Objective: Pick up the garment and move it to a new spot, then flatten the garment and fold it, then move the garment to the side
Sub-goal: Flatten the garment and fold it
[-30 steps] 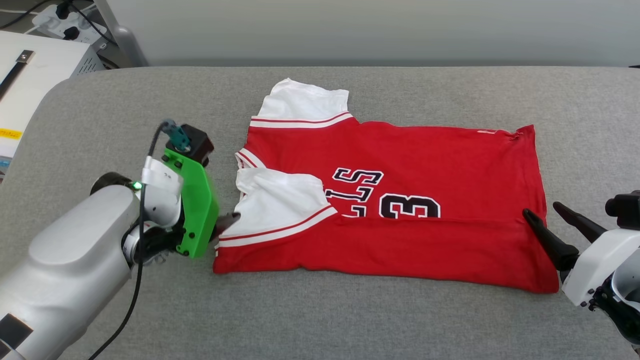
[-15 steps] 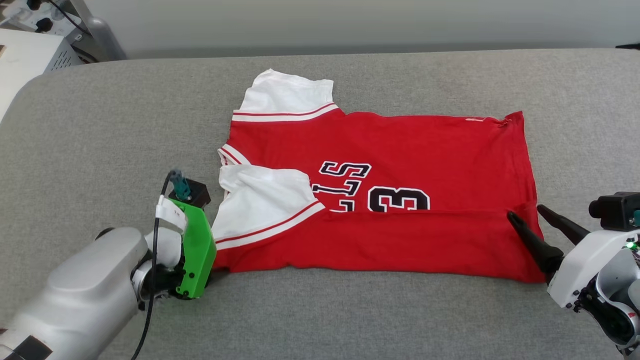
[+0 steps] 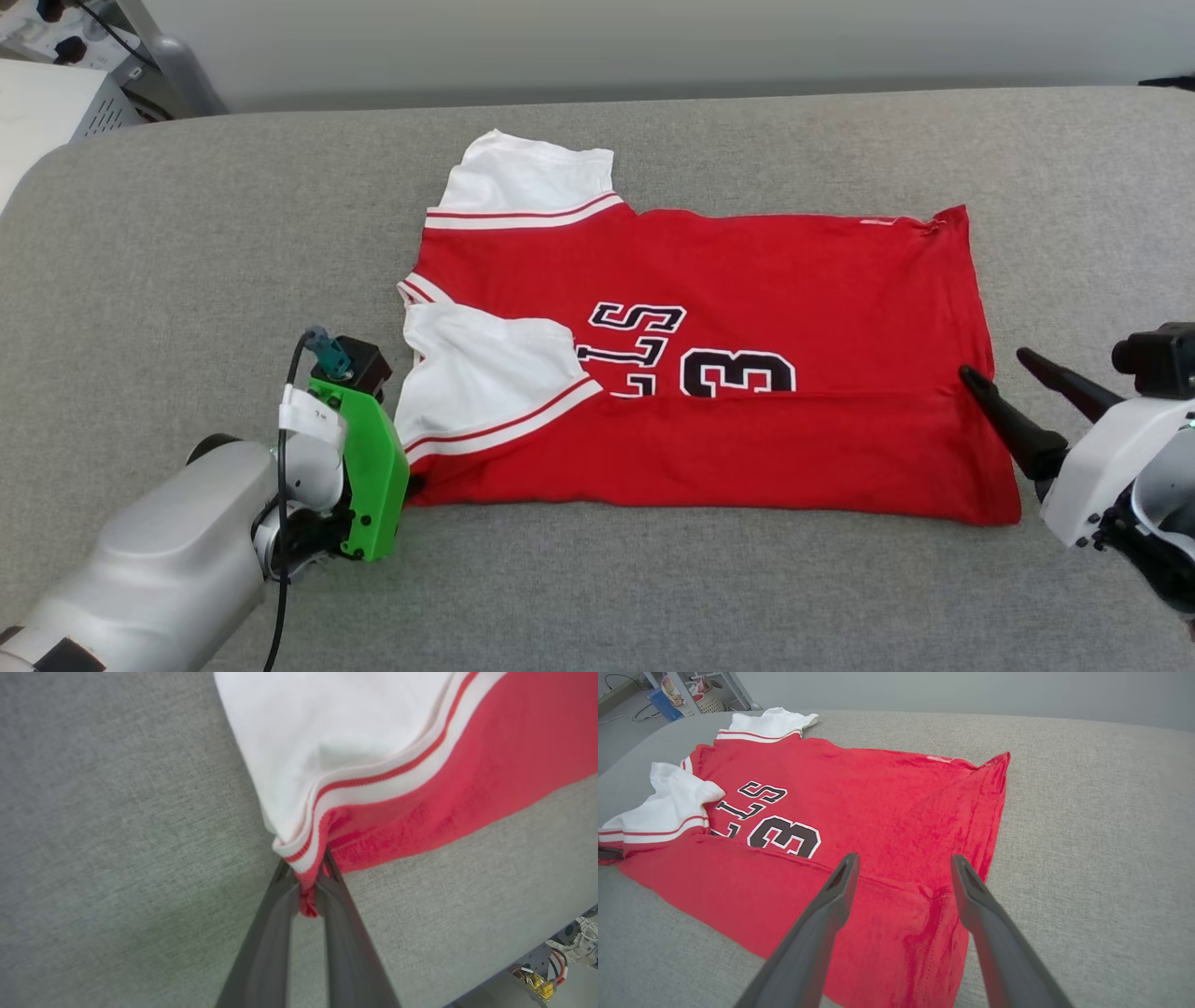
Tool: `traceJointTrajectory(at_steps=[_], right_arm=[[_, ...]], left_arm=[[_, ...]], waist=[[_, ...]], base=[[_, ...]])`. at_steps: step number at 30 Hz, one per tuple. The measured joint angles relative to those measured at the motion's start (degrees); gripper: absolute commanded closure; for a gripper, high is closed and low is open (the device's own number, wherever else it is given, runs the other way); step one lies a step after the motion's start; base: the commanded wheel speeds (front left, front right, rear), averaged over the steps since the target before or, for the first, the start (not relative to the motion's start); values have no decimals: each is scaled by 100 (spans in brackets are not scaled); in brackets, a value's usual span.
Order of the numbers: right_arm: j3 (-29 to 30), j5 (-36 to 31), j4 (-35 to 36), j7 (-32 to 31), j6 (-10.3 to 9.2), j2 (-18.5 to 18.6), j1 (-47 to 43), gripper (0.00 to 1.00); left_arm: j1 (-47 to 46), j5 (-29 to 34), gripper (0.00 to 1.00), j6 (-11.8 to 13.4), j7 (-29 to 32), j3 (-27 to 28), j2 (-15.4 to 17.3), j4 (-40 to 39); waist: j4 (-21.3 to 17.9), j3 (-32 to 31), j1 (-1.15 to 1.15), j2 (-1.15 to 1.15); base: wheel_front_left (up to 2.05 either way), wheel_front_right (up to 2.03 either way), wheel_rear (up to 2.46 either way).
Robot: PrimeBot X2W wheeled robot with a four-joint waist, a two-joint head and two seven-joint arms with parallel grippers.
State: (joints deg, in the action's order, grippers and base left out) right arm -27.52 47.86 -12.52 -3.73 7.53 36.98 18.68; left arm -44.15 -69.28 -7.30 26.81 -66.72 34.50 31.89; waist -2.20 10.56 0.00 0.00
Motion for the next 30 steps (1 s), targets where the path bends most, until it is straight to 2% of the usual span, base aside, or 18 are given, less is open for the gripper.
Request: traceJointTrajectory(at_steps=[5, 10, 14, 19, 25, 30], right_arm=[[53, -82, 421, -657, 0, 475, 162, 0], [105, 31, 756, -1926, 0, 954, 285, 0], [191, 240, 782, -2891, 0, 1046, 291, 0], [309, 230, 536, -3382, 0, 866, 259, 0], [342, -2, -93, -3385, 0, 303, 136, 0], [151, -97, -536, -3375, -1, -62, 30, 0]], left_arm=[[65, -56, 100, -1, -285, -33, 126, -444], [68, -87, 100, -2, -491, -27, 449, -924], [69, -86, 100, -2, -615, 3, 617, -1200], [69, -44, 100, 26, -715, 15, 657, -1419], [69, 26, 100, 54, -801, 14, 668, -1516], [69, 35, 100, 74, -865, 12, 676, -1499]], waist=[[21, -132, 0, 0], [29, -213, 0, 0], [37, -184, 0, 0], [85, -93, 0, 0], [162, 69, 0, 0], [221, 204, 0, 0]], base=[[0, 0, 0], [0, 0, 0], [0, 0, 0], [0, 0, 0], [0, 0, 0], [0, 0, 0]])
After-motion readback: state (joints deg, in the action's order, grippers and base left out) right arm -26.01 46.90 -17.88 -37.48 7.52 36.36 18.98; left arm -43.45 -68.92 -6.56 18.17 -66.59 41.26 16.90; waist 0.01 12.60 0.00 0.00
